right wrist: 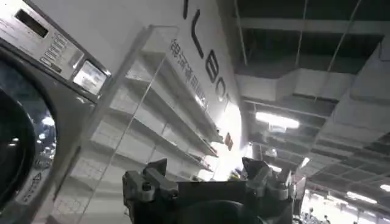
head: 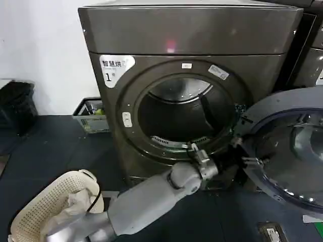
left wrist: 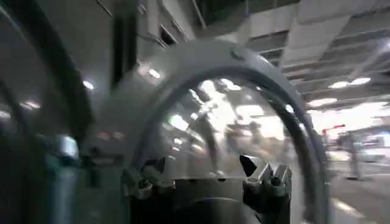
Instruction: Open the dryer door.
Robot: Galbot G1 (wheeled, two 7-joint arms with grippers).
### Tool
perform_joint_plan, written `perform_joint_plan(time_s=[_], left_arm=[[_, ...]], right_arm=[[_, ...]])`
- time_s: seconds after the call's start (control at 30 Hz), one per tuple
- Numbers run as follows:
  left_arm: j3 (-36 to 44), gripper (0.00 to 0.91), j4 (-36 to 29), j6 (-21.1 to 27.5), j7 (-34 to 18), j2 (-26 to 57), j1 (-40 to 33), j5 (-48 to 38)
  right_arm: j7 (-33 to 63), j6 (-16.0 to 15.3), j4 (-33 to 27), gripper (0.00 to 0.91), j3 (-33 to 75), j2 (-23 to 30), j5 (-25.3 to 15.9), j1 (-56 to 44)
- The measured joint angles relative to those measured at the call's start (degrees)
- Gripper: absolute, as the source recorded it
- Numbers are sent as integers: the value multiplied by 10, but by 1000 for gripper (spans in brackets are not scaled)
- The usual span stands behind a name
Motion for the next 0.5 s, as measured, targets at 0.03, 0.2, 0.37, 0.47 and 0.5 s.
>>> perform_joint_plan(time_s=[0.03, 0.2, 0.37, 0.47, 0.5], left_arm=[[0, 907, -2, -18, -6, 8, 0, 21], [-4, 907, -36, -81, -21, 75, 10, 41], [-18, 907, -104, -81, -26, 168, 28, 1], [-21, 907, -154, -92, -17, 233, 33, 19], [-21, 907, -167, -91, -15, 258, 33, 28]], right_arm=[[-1, 0, 1, 907, 4, -1, 0, -1], [-2, 1, 2, 907, 23, -12, -1, -6], [-2, 0, 6, 907, 37, -16, -7, -5], [-3, 1, 7, 907, 40, -19, -14, -2], [-3, 1, 7, 907, 40, -19, -15, -1]])
